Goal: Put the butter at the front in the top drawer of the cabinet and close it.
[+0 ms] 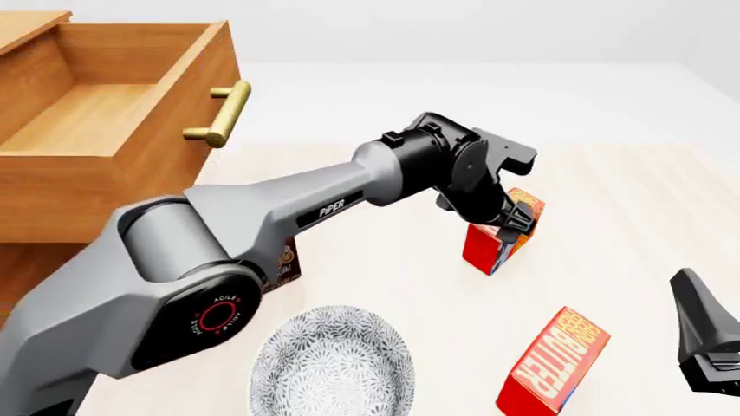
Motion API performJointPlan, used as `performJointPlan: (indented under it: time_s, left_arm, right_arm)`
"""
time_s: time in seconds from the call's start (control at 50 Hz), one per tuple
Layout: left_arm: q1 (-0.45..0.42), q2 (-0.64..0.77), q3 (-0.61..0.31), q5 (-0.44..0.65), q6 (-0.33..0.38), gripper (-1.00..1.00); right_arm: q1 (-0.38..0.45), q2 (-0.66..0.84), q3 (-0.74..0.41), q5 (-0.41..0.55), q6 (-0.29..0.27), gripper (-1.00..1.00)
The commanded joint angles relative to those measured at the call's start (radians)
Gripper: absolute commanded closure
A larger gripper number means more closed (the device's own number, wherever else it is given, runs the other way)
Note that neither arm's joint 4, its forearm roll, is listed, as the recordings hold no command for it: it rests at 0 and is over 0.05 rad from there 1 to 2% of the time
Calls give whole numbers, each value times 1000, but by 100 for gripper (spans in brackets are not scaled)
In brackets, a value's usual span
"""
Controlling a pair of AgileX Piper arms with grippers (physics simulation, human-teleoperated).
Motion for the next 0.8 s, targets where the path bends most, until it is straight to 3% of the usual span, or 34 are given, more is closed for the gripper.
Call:
performJointPlan:
  time_s: [0.02,0.8]
  left_arm:
    - [-1,53,-72,31,8,-100]
    - [-3,198,-175,23,-25,-100]
  right_arm:
    - [0,-1,0,0,0,-100]
    - [1,3,1,-4,0,-100]
